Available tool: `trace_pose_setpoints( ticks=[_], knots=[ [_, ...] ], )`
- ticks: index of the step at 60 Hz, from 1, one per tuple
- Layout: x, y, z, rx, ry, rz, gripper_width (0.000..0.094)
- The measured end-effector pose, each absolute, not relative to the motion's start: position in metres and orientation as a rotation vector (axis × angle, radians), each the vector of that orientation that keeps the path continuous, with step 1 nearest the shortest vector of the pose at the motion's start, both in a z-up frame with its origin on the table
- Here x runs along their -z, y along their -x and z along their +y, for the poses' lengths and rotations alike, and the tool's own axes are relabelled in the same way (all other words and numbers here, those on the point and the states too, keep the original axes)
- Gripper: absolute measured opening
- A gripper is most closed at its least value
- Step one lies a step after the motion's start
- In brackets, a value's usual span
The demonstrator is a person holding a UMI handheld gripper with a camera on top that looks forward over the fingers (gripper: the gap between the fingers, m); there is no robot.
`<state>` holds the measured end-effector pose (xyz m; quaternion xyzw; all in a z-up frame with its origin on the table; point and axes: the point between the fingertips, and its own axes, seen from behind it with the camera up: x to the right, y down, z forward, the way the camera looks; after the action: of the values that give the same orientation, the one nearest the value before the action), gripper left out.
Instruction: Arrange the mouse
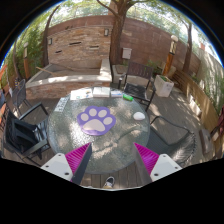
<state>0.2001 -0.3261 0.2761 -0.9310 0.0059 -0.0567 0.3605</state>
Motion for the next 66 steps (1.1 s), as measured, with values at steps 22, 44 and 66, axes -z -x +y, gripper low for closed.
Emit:
trace_pose_setpoints(
  ticks=[22, 44, 66],
  knots=[
    [-0.193, -0.282, -0.281, 0.1, 2.434, 0.093, 0.0835],
    [-0.051, -0.387, -0.099, 0.095, 2.232, 0.049, 0.0826],
    [0.003, -0.433, 0.012, 0.076, 2.257, 0.155, 0.0833]
  ],
)
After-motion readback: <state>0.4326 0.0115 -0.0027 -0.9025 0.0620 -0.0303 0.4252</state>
